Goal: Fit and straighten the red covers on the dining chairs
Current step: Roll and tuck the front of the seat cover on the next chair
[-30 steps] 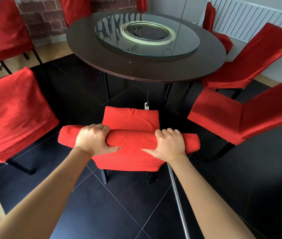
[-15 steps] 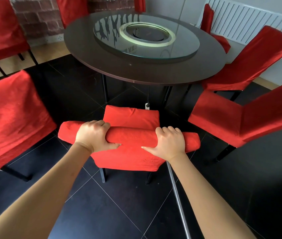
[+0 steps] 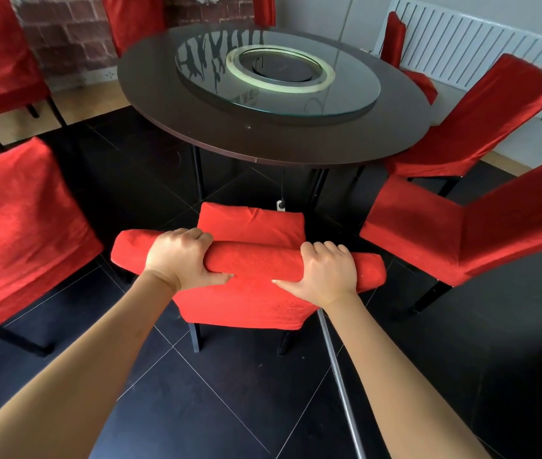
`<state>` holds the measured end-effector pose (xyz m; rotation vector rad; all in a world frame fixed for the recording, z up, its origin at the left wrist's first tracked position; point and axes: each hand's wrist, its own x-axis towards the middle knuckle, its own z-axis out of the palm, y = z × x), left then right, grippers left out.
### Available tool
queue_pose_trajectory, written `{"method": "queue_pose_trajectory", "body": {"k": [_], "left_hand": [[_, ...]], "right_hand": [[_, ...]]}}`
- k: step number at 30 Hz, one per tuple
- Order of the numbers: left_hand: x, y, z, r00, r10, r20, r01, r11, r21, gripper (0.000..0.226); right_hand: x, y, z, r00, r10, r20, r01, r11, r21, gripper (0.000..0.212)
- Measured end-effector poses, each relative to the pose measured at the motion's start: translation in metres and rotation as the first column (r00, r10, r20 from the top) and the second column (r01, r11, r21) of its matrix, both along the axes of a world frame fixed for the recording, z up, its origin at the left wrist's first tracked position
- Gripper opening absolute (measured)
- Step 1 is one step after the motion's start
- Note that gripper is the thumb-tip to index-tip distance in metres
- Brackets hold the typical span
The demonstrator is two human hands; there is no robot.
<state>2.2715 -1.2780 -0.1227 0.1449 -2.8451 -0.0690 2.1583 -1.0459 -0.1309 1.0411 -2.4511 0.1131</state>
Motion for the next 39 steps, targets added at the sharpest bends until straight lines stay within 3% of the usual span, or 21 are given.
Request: {"method": "queue_pose_trajectory", "body": {"k": [9,14,18,23,32,39], "left_hand": [[0.004,0.004,0.004,0.995,0.041,0.091,-0.040,0.999,-0.006,0.081],[0.008,0.009,0.005,0.980,0.126,0.151,-0.130,0.991,0.015,0.080],[0.028,0.023,0.012,0.968,0.220,0.118,-0.232,0.968,0.098,0.084],[0.063,0.027,0.025,0.949,0.300,0.093,-0.308,0.947,0.086,0.078],[0.098,0.010,0.045,0.928,0.364,0.074,-0.370,0.924,0.095,0.072],[0.160,-0.063,0.070,0.912,0.409,0.035,-0.411,0.909,0.074,0.074]], "right_hand": [[0.000,0.003,-0.002,1.000,-0.003,-0.008,0.003,1.000,0.008,0.071],[0.000,0.006,0.005,0.994,-0.019,0.106,0.007,0.994,0.112,0.078],[-0.003,0.007,0.010,0.968,-0.039,0.247,-0.013,0.979,0.205,0.084],[-0.001,0.007,0.017,0.954,-0.049,0.295,-0.028,0.967,0.252,0.084],[0.034,-0.014,0.034,0.934,-0.002,0.356,-0.069,0.980,0.185,0.078],[0.082,-0.086,0.054,0.933,0.059,0.354,-0.108,0.987,0.122,0.078]]}}
